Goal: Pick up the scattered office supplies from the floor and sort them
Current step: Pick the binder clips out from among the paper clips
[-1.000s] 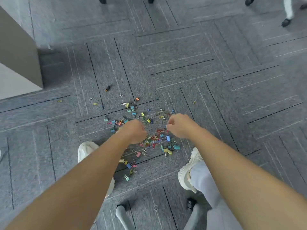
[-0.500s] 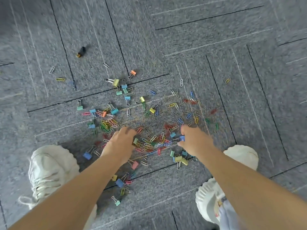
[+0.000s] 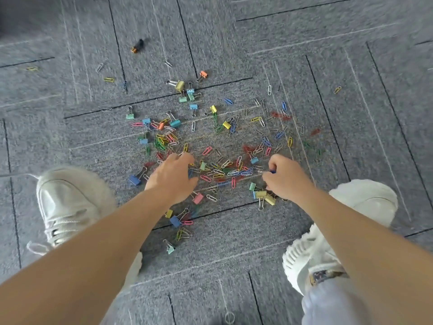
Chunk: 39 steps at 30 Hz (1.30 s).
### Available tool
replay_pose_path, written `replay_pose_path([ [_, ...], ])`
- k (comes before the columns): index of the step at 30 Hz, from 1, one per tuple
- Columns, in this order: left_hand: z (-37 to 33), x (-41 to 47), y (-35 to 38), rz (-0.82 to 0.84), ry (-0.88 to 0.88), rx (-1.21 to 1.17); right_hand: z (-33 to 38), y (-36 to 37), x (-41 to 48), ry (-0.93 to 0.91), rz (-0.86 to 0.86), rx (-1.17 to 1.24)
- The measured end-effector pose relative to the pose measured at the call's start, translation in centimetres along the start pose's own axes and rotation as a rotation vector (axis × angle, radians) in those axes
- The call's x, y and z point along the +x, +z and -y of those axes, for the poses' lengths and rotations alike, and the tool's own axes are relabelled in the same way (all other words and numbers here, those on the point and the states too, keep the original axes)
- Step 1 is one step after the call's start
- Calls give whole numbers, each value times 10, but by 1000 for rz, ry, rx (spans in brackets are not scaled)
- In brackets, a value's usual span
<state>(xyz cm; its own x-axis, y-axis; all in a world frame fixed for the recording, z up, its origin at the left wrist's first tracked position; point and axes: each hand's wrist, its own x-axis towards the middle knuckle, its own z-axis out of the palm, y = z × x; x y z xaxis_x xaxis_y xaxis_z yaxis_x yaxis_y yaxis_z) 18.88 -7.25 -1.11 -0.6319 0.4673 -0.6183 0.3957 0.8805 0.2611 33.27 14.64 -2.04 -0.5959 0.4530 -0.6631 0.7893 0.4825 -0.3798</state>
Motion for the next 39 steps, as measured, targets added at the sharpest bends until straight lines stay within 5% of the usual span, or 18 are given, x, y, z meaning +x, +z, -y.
replay_pose_path([
  [9, -22, 11, 14, -92, 88, 71, 6, 1, 18, -28, -214, 50],
  [22, -12, 29, 10, -135, 120, -72, 36, 18, 40, -234, -225, -202],
  [29, -3, 27, -4, 32, 100, -260, 46, 16, 33, -199, -227, -161],
  [35, -8, 28, -11, 4, 101, -233, 35, 7, 38, 44, -178, 423],
  [39, -19, 27, -14, 21, 210, -305, 30, -2, 40, 324, -47, 1117],
])
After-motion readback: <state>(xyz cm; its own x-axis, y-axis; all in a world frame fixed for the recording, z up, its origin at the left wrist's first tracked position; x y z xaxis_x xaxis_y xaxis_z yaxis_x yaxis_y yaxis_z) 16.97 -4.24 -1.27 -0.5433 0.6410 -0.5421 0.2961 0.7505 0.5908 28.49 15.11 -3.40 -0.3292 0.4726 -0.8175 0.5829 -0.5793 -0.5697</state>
